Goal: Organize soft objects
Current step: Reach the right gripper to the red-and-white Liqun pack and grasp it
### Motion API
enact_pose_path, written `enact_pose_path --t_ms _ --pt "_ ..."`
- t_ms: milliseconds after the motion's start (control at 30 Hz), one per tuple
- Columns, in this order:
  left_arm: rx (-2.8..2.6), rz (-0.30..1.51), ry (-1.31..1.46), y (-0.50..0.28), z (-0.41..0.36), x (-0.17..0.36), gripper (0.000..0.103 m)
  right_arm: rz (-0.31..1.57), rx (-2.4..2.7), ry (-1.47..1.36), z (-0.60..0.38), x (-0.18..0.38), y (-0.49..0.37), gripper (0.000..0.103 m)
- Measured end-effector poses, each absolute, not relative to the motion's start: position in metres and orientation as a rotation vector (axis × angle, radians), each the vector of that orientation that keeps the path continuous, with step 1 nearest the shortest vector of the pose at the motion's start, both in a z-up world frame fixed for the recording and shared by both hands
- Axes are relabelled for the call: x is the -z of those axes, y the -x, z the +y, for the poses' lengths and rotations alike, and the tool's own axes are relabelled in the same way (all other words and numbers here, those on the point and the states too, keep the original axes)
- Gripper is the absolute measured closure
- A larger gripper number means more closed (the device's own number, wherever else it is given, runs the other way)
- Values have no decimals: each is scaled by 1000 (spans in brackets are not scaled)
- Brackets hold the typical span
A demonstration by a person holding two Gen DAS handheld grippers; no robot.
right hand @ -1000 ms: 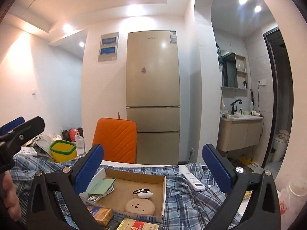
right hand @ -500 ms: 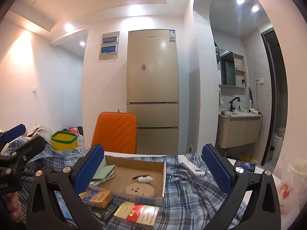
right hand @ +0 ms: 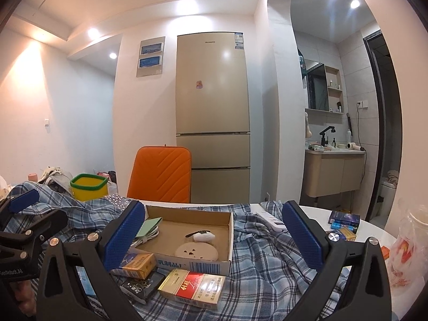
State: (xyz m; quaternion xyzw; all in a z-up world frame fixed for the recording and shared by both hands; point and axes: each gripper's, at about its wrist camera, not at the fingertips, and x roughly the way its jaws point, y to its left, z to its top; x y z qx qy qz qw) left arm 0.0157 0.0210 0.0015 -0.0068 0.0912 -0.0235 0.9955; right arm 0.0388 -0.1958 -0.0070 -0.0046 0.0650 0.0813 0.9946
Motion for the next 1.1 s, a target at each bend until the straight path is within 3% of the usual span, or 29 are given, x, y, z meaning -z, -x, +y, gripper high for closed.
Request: enact_pose_path --t_ms 300,767,900,1100 --pt "64 238 40 -24 26 2 0 224 -188 12 -200 9 -54 0" --pt "59 283 44 -33 28 6 0 776 -323 11 -184 50 -145 0" --pt "55 280 47 -32 29 6 0 871 -337 -30 -182 62 -162 8" --pt "60 279 9 -31 21 5 0 966 -376 -58 -182 76 -179 11"
